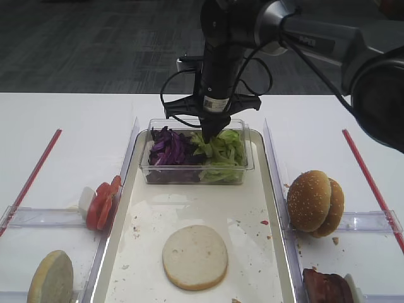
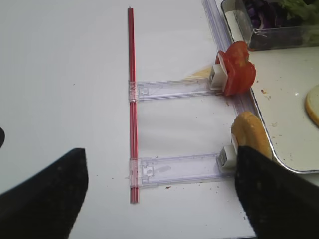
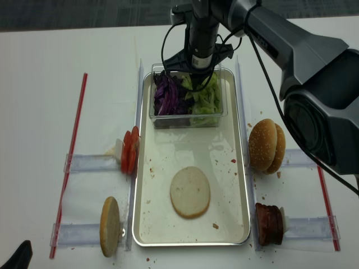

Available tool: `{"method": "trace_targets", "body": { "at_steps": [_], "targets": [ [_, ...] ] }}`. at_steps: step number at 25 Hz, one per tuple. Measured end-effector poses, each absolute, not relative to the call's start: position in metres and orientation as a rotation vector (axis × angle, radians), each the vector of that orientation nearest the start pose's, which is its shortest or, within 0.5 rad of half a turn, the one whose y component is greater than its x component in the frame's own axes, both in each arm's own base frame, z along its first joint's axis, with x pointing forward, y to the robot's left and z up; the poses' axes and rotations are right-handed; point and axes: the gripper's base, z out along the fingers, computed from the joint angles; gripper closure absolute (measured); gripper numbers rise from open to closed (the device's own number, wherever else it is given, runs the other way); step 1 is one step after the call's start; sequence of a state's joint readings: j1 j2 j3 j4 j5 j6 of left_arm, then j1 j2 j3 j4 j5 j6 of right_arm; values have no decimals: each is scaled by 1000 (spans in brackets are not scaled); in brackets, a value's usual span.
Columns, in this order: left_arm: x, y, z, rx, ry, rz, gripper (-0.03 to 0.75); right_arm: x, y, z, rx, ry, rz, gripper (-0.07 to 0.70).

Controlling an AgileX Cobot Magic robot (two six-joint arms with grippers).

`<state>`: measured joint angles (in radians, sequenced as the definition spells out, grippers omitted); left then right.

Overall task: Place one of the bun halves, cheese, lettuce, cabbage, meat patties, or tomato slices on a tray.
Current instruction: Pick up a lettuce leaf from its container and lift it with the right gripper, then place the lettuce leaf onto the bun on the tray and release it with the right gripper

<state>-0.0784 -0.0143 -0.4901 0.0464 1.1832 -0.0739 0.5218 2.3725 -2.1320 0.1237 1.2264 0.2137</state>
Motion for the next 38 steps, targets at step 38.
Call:
{"method": "trace_targets", "body": {
  "at_steps": [38],
  "targets": [
    [-11,5,265,-1,2160,-31,141,282,277,230,-742,3076,308,608]
  ]
}}
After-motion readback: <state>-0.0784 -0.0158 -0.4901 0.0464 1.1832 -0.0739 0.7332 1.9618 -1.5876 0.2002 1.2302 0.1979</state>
